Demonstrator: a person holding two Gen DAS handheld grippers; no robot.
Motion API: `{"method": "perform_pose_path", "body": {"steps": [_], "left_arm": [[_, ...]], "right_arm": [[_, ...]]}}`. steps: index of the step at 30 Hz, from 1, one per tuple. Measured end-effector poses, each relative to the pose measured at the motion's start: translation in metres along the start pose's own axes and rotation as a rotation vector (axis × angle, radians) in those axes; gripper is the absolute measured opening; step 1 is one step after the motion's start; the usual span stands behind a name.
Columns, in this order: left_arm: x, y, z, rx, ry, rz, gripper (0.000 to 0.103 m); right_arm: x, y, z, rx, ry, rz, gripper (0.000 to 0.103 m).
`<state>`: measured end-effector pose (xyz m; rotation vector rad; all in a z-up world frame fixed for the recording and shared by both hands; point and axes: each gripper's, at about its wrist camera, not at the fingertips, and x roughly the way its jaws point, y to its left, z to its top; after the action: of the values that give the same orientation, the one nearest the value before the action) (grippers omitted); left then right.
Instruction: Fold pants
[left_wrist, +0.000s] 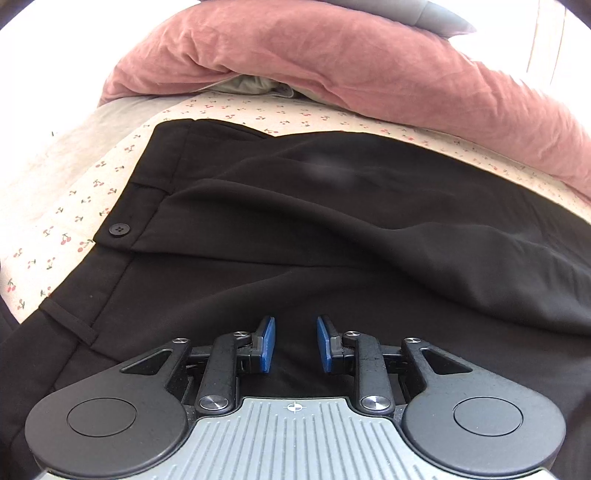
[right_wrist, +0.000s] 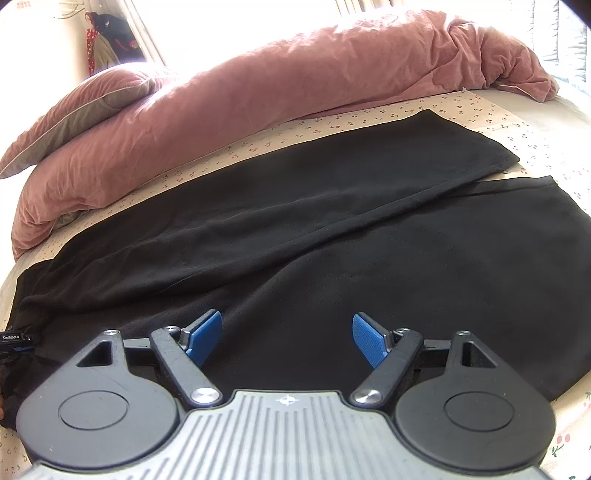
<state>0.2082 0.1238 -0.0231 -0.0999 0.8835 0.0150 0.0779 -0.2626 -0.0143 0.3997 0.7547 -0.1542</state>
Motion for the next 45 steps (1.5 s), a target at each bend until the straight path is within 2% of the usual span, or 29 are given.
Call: {"method": "perform_pose_path", "body": {"steps": [2,4,6,8,10,11,12,16,19,20,23,25,28,29,30,31,33,35,37,41,45], "left_arm": [[-0.007,-0.006,-0.001,-0.003,-0.004,-0.079,0.029],[-0.012,-0.014,0.002,0.006,-0.021,-0.086,0.035],[-0.015,-0.014,0.011,0.027,-0.045,-0.094,0.046],[-0.013,-0.002,0.029,0.006,-0.074,-0.088,0.062],[-0.008,0.016,0.05,-0.032,-0.086,-0.067,0.071],[-0.003,0.025,0.06,-0.046,-0.084,-0.055,0.082],[0.002,0.034,0.071,-0.063,-0.082,-0.04,0.089],[0.03,0.064,0.118,-0.092,-0.087,0.026,0.09],[0.054,0.067,0.143,-0.05,-0.08,0.077,0.091],[0.067,0.065,0.151,-0.006,-0.073,0.112,0.091],[0.093,0.054,0.162,0.13,-0.058,0.196,0.094],[0.114,0.055,0.166,0.154,-0.045,0.24,0.097],[0.14,0.055,0.163,0.166,0.001,0.266,0.096],[0.141,0.054,0.161,0.158,-0.021,0.268,0.089],[0.142,0.053,0.159,0.147,-0.04,0.264,0.051],[0.143,0.053,0.157,0.138,-0.039,0.269,0.032],[0.141,0.045,0.154,0.183,-0.049,0.29,0.01],[0.135,0.04,0.152,0.217,-0.072,0.306,0.007],[0.118,0.044,0.154,0.162,-0.114,0.283,0.007],[0.078,0.063,0.153,0.059,-0.188,0.193,0.006],[0.057,0.077,0.156,0.028,-0.197,0.165,0.006]], "right_arm": [[0.001,-0.001,0.002,-0.007,0.006,-0.004,0.076],[-0.001,-0.005,0.004,-0.001,-0.004,-0.011,0.076],[-0.002,-0.015,0.006,0.018,-0.017,-0.031,0.081],[0.0,-0.026,0.008,0.048,-0.02,-0.066,0.081],[0.003,-0.036,0.009,0.074,-0.011,-0.094,0.081],[0.004,-0.039,0.01,0.081,-0.007,-0.103,0.081],[0.005,-0.04,0.01,0.082,-0.007,-0.109,0.081],[0.006,-0.039,0.011,0.073,-0.013,-0.128,0.081],[0.009,-0.035,0.011,0.05,-0.01,-0.135,0.081],[0.01,-0.034,0.01,0.04,-0.008,-0.139,0.081],[0.011,-0.033,0.008,0.019,-0.003,-0.151,0.081],[0.012,-0.033,0.007,0.008,0.002,-0.162,0.081],[0.013,-0.032,0.007,-0.008,0.004,-0.178,0.081],[0.014,-0.032,0.007,-0.008,0.005,-0.18,0.081],[0.015,-0.032,0.007,-0.009,0.007,-0.18,0.081],[0.015,-0.032,0.007,-0.009,0.008,-0.178,0.081],[0.017,-0.032,0.007,-0.005,0.01,-0.173,0.081],[0.016,-0.032,0.007,-0.008,0.009,-0.169,0.081],[0.015,-0.031,0.007,-0.011,0.0,-0.166,0.081],[0.014,-0.037,0.008,0.011,-0.005,-0.165,0.081],[0.013,-0.041,0.01,0.036,-0.013,-0.168,0.081]]}}
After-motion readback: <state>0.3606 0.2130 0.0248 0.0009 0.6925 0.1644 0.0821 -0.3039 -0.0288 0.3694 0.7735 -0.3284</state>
